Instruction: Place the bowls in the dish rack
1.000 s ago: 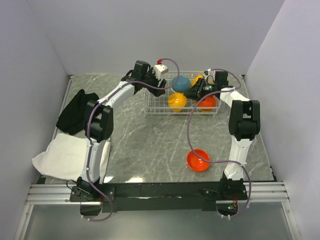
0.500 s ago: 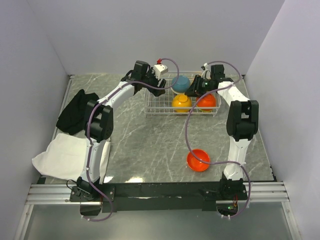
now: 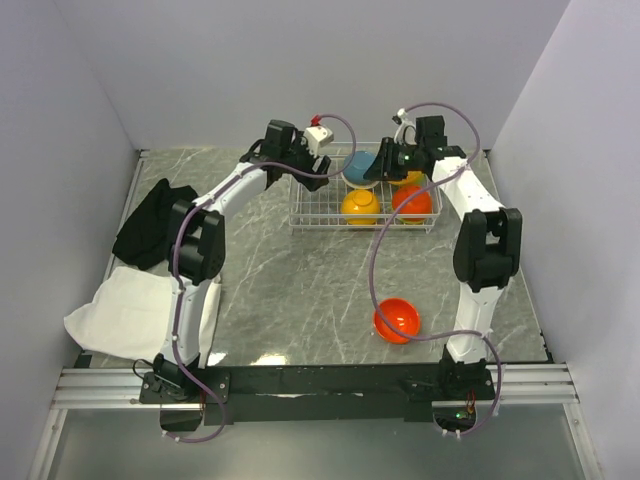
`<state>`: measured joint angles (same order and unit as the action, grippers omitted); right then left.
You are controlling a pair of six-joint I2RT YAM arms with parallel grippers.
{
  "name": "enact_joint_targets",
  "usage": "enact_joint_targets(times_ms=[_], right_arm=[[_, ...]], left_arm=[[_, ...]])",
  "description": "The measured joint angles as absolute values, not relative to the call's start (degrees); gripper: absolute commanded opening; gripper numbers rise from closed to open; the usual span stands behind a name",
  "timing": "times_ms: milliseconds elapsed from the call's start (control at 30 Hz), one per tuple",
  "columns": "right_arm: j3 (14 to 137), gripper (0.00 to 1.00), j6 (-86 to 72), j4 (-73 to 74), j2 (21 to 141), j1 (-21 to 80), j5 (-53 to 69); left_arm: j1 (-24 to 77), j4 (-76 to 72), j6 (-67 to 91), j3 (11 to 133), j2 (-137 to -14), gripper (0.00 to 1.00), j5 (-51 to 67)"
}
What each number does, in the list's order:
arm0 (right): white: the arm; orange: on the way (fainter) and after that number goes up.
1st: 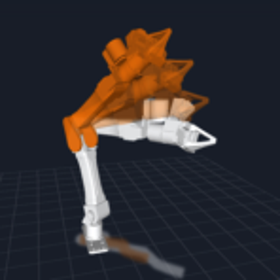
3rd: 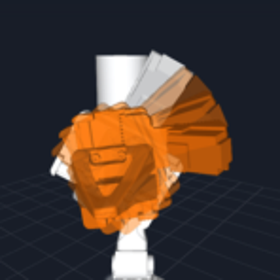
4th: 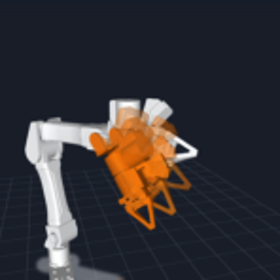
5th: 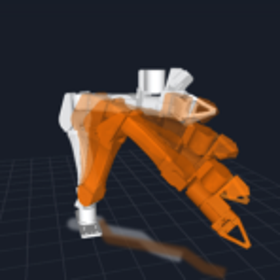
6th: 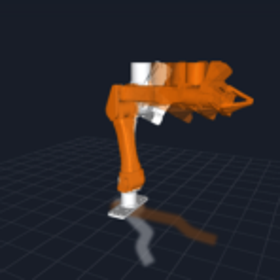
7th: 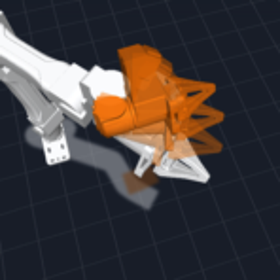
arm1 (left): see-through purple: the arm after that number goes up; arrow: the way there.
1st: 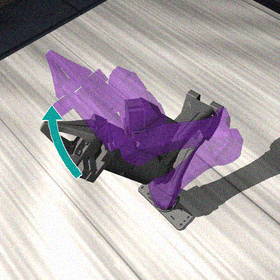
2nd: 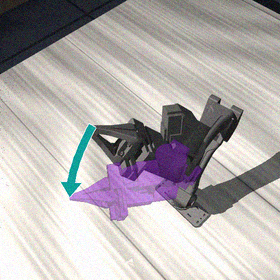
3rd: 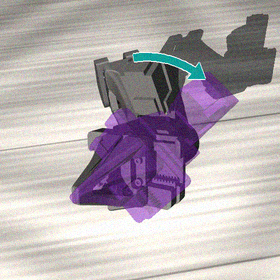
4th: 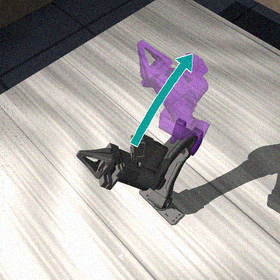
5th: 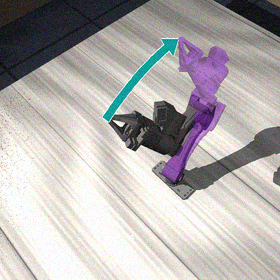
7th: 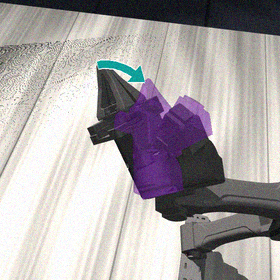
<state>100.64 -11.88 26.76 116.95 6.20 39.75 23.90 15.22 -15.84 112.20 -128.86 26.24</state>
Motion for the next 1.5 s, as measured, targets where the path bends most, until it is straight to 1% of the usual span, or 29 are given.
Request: enact_joint_targets(times_ms=[100, 167, 200, 267, 300, 333, 400, 533, 633, 733, 867, 1067, 1133, 1300, 1500], right_arm=[[100.84, 0.36, -7.29, 27.49, 113.43, 7.25, 38.83], [100.64, 0.38, -1.45, 28.64, 110.30, 8.38, 37.89], [99.46, 0.40, 1.61, 28.58, 108.29, 9.06, 37.32], [93.51, 0.43, 8.62, 28.53, 101.30, 10.83, 36.07], [89.58, 0.47, 11.97, 28.56, 97.10, 11.77, 35.51], [85.93, 0.49, 14.76, 28.75, 93.06, 12.56, 34.92], [79.66, 0.52, 19.99, 29.43, 85.43, 14.52, 33.87], [68.66, 0.52, 32.16, 33.63, 71.46, 18.11, 32.69], [64.29, 0.54, 40.80, 40.62, 65.65, 21.43, 31.86], [61.23, 0.54, 47.68, 48.14, 63.05, 26.28, 29.19], [58.54, 0.54, 54.57, 59.48, 62.57, 35.24, 25.56], [55.00, 0.54, 56.27, 68.86, 61.93, 44.69, 20.49], [53.25, 0.53, 55.22, 70.13, 61.23, 47.86, 19.27], [49.34, 0.52, 50.63, 71.26, 60.23, 53.67, 17.02], [45.21, 0.52, 46.98, 68.20, 60.07, 55.44, 12.71]], left_arm=[[23.44, 15.22, -15.77, 112.20, -128.05, 0.83, 24.71], [22.98, 15.29, -15.35, 112.20, -126.74, 0.85, 23.09], [22.81, 15.29, -15.27, 112.18, -125.86, 0.86, 22.22], [22.50, 15.14, -15.14, 111.53, -123.28, 0.89, 20.08], [22.31, 14.85, -15.18, 110.65, -121.25, 0.90, 18.72], [22.15, 14.55, -15.25, 109.54, -119.20, 0.93, 17.58], [21.93, 13.98, -15.40, 106.54, -114.17, 0.95, 15.40], [21.93, 13.72, -16.47, 99.31, -103.68, 1.00, 13.06], [21.93, 14.04, -16.80, 94.13, -97.43, 0.99, 12.51], [21.85, 14.72, -16.69, 86.39, -90.56, 0.99, 12.53], [21.50, 17.45, -17.02, 75.55, -79.99, 0.99, 12.71], [17.50, 18.28, -18.22, 62.11, -63.44, 0.99, 12.78], [15.22, 18.28, -18.31, 59.44, -60.01, 1.00, 12.80], [11.51, 18.44, -17.87, 56.21, -55.77, 0.99, 13.41], [8.93, 18.74, -16.56, 54.87, -51.77, 0.99, 14.83]])
